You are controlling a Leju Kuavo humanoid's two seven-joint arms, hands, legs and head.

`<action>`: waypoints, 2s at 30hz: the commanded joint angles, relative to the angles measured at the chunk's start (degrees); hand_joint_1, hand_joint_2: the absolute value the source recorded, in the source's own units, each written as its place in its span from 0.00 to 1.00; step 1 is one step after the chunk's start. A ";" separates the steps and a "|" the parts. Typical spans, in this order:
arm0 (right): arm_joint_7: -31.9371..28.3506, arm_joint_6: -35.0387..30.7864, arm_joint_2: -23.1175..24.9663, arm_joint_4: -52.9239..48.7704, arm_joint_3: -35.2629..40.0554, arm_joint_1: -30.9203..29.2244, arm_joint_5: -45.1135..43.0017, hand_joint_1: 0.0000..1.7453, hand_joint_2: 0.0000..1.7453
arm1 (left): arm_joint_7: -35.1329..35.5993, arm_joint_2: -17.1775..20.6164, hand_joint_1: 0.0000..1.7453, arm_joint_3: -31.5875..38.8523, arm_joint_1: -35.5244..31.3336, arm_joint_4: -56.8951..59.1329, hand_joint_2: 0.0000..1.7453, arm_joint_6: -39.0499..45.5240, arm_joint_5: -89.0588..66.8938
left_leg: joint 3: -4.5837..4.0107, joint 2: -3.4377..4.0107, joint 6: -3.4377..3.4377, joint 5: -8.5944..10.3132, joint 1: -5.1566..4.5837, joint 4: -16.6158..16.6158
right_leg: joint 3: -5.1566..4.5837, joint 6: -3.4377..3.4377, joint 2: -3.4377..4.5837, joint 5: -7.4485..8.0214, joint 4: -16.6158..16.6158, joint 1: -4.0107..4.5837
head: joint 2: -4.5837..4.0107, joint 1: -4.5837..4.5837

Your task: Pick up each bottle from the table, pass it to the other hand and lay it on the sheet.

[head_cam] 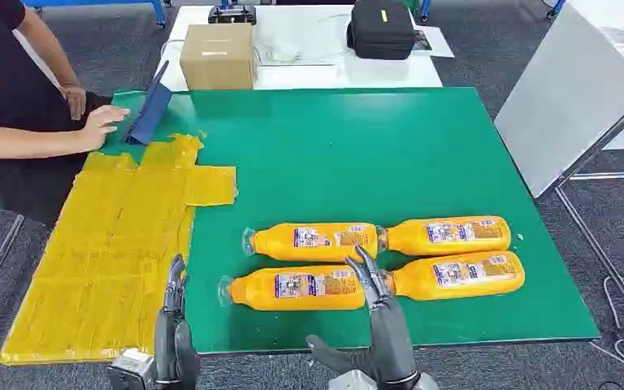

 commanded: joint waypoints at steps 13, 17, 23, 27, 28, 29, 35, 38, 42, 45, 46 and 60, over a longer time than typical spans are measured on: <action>5.71 3.23 -3.30 10.08 -0.92 -7.35 5.81 0.00 1.00 | 0.95 -1.42 0.00 -1.76 -1.12 2.86 0.00 -1.63 -0.49 | 0.24 0.12 0.05 -0.05 0.01 -0.08 | 0.24 -0.07 0.05 0.01 -0.14 0.04 | 0.00 -0.02; 7.25 4.98 -4.20 11.31 -1.44 -9.78 9.75 0.00 1.00 | 1.20 -1.38 0.00 -2.67 -1.36 3.12 0.00 -2.42 -1.12 | 0.29 0.12 0.07 -0.05 0.00 -0.09 | 0.30 -0.08 0.02 0.01 -0.16 0.04 | 0.00 -0.02; 9.63 8.56 -5.78 13.49 -1.07 -12.26 13.39 0.00 1.00 | 1.39 -1.31 0.00 -3.18 -1.57 3.24 0.00 -3.20 -1.47 | 0.17 0.04 0.06 -0.02 0.00 -0.05 | 0.19 -0.04 -0.02 0.01 -0.10 0.03 | 0.00 -0.02; 11.91 12.41 -7.76 17.93 0.01 -16.43 15.36 0.00 1.00 | 1.37 -1.27 0.00 -2.47 -2.10 3.73 0.00 -3.87 -1.37 | 0.35 0.10 0.08 -0.06 0.01 -0.10 | 0.38 -0.07 0.01 0.01 -0.19 0.04 | 0.00 -0.02; 13.10 13.27 -8.08 19.75 0.35 -17.98 15.74 0.00 1.00 | 1.32 -1.29 0.00 -2.23 -2.25 3.87 0.00 -4.23 -1.30 | 0.47 0.15 0.10 -0.08 0.01 -0.13 | 0.50 -0.10 0.02 0.00 -0.24 0.05 | 0.00 -0.02; 13.17 13.60 -8.28 21.66 0.86 -19.75 15.61 0.00 1.00 | 1.30 -1.29 0.00 -2.06 -2.46 4.03 0.00 -4.51 -1.30 | 0.31 0.20 0.07 -0.04 0.01 -0.10 | 0.30 -0.05 0.12 0.06 -0.18 0.04 | 0.00 -0.02; 13.71 17.64 -8.49 36.28 4.76 -31.63 13.34 0.00 1.00 | 1.07 -0.89 0.00 -2.20 -4.30 6.18 0.00 -5.26 -1.13 | 0.29 0.29 0.07 -0.01 0.00 -0.10 | 0.27 -0.05 0.19 0.13 -0.16 0.04 | 0.00 -0.02; 13.16 18.82 -7.91 40.51 5.87 -34.63 12.32 0.00 1.00 | 0.93 -0.70 0.00 -2.52 -4.90 6.80 0.00 -5.37 -0.93 | 0.40 0.24 0.07 0.02 0.00 -0.13 | 0.39 -0.17 0.08 0.18 -0.20 0.04 | 0.00 -0.02; 12.92 19.47 -7.02 44.33 7.28 -37.14 11.93 0.00 1.00 | 0.93 -0.54 0.00 -2.95 -5.35 7.22 0.00 -5.27 -0.87 | 0.35 0.20 0.09 0.04 -0.03 -0.10 | 0.32 -0.17 0.05 0.16 -0.14 0.02 | 0.00 -0.02; 12.42 19.69 -6.49 46.41 8.58 -38.67 10.98 0.00 1.00 | 0.87 -0.30 0.00 -3.26 -5.56 7.36 0.00 -5.08 -0.59 | 0.21 0.17 0.08 0.05 -0.01 -0.05 | 0.20 -0.13 0.05 0.17 -0.09 0.02 | 0.00 -0.02; 11.71 20.11 -6.17 47.51 9.86 -39.60 10.21 0.00 1.00 | 0.83 -0.21 0.00 -3.43 -5.61 7.44 0.00 -4.88 -0.44 | 0.32 0.21 0.09 0.02 0.00 -0.06 | 0.30 -0.16 0.06 0.16 -0.12 0.04 | 0.00 -0.04; 9.33 20.45 -6.60 45.15 13.47 -39.62 7.11 0.00 1.00 | 0.72 -0.29 0.00 -3.51 -5.47 7.48 0.00 -4.06 -0.23 | 0.34 0.11 0.09 0.03 -0.01 -0.07 | 0.33 -0.17 -0.07 0.12 -0.10 0.03 | 0.00 -0.02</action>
